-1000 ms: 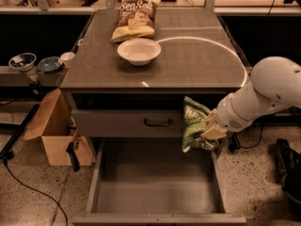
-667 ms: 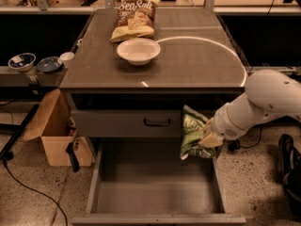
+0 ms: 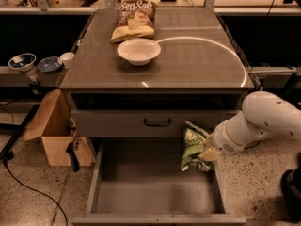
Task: Place green jalapeno chip bag into middle drawer
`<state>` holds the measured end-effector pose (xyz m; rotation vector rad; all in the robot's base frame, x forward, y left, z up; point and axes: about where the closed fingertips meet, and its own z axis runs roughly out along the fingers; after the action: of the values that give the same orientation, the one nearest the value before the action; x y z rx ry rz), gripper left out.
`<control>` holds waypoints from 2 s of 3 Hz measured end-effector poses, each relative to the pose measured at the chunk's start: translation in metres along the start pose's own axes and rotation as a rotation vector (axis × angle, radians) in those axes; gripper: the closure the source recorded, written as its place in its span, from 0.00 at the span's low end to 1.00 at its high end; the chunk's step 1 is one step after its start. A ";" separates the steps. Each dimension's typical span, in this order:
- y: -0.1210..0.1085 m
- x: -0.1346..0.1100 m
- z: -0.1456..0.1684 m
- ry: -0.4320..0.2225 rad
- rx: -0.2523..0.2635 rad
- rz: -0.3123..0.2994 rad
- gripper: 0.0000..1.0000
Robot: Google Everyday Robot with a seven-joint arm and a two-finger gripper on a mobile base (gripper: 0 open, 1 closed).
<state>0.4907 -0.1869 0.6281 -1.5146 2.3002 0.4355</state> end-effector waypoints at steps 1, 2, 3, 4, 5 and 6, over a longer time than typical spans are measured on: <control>0.007 0.012 0.015 0.001 -0.018 0.033 1.00; 0.015 0.021 0.028 0.007 -0.038 0.056 1.00; 0.021 0.024 0.038 0.029 -0.050 0.072 1.00; 0.022 0.025 0.047 0.036 -0.039 0.099 1.00; 0.023 0.028 0.054 0.044 -0.038 0.118 1.00; 0.027 0.039 0.067 0.063 -0.053 0.141 1.00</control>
Offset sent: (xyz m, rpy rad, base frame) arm -0.0268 0.0006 -0.0489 0.0187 0.0889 -0.0506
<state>0.4592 -0.1793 0.5529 -1.4145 2.4735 0.4965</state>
